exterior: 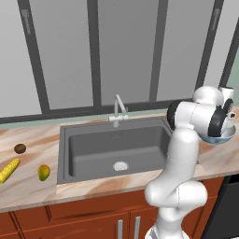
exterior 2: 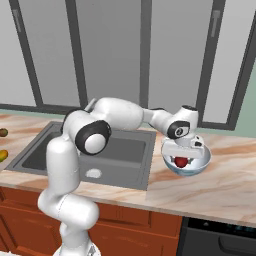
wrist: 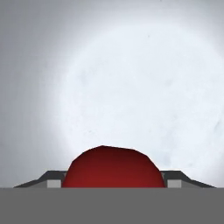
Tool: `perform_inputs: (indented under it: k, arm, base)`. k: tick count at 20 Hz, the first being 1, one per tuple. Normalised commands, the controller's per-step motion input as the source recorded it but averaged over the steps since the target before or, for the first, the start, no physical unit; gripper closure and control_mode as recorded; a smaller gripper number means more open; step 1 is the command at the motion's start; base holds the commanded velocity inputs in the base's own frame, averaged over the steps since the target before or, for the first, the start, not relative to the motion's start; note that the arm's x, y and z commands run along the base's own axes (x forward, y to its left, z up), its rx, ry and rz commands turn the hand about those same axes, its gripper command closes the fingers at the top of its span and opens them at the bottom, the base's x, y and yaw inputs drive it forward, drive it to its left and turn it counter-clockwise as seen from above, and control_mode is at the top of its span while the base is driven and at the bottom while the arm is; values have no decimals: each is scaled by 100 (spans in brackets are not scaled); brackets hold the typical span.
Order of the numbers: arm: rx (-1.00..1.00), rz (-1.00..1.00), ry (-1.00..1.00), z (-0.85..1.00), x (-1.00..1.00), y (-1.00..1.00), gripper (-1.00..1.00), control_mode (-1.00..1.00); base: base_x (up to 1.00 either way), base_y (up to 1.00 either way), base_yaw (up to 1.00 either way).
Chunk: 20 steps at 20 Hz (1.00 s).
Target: There is a mixed pile of frozen fruits and vegetables on the counter. Locate all the frozen vegetables and place the items in a bowl on the counter. Take all the frozen fruits and defrost them in a running sink.
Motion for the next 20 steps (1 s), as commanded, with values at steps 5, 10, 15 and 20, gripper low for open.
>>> perform_inputs:
  k: [5, 10, 15, 20]
  arm:
    - [0, 0, 0, 0, 0, 0, -100, -100]
    - [0, 0, 0, 12, 2, -5, -100, -100]
    - [0, -3, -4, 79, 0, 0, -100, -100]
    - [0, -6, -16, 86, -6, 6, -100, -100]
  base:
    - [0, 0, 0]
    - [0, 0, 0]
    - [0, 0, 0]
    - [0, 0, 0]
